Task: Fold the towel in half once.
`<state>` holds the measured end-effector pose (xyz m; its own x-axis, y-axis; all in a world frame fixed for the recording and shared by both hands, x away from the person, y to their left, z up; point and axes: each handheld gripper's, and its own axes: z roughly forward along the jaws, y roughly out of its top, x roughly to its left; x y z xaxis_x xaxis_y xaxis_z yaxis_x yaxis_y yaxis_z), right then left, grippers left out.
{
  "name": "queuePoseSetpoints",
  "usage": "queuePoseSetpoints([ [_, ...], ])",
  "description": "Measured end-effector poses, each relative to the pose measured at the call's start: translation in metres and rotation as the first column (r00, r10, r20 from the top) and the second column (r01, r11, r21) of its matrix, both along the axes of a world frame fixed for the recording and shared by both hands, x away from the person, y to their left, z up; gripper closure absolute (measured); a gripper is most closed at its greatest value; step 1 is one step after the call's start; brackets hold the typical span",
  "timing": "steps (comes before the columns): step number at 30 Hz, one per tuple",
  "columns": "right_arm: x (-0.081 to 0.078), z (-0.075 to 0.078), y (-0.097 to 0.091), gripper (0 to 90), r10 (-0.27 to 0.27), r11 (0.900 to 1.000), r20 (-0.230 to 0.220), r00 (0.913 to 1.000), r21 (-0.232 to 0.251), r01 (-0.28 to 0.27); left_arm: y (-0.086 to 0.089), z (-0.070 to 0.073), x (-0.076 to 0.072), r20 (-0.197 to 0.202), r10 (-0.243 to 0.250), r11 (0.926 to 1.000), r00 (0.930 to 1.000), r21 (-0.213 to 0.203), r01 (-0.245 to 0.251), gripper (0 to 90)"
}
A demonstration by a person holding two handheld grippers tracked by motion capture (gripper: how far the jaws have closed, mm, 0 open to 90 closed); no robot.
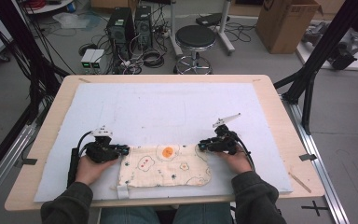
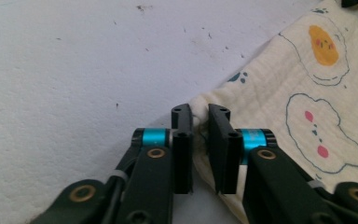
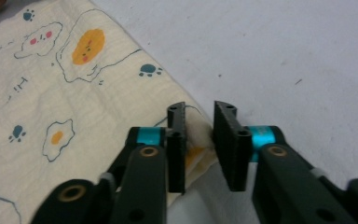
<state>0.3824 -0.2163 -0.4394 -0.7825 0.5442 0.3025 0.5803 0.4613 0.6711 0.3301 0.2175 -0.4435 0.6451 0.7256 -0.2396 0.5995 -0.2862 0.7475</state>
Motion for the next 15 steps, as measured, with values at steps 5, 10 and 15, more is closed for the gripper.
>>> queuePoseSetpoints([
  [5,-0.002,0.002,0.000,85.3,0.008,0.9998,0.021,0.9997,-0.020,-0.008,-0.001,0.001,-0.001,0.008,0.006,1.0000,1.0000,-0.003,-0.006,85.1],
  [10,-0.004,0.007,-0.003,85.8,-0.005,0.9991,0.058,0.9983,-0.042,0.007,-0.003,0.004,-0.003,0.013,0.023,0.9995,0.9997,-0.024,-0.023,85.5],
  [15,0.001,0.015,-0.005,85.8,-0.014,0.9971,0.087,0.9961,-0.074,0.020,-0.006,0.004,0.002,0.005,0.050,0.9968,0.9987,-0.063,-0.050,85.5],
])
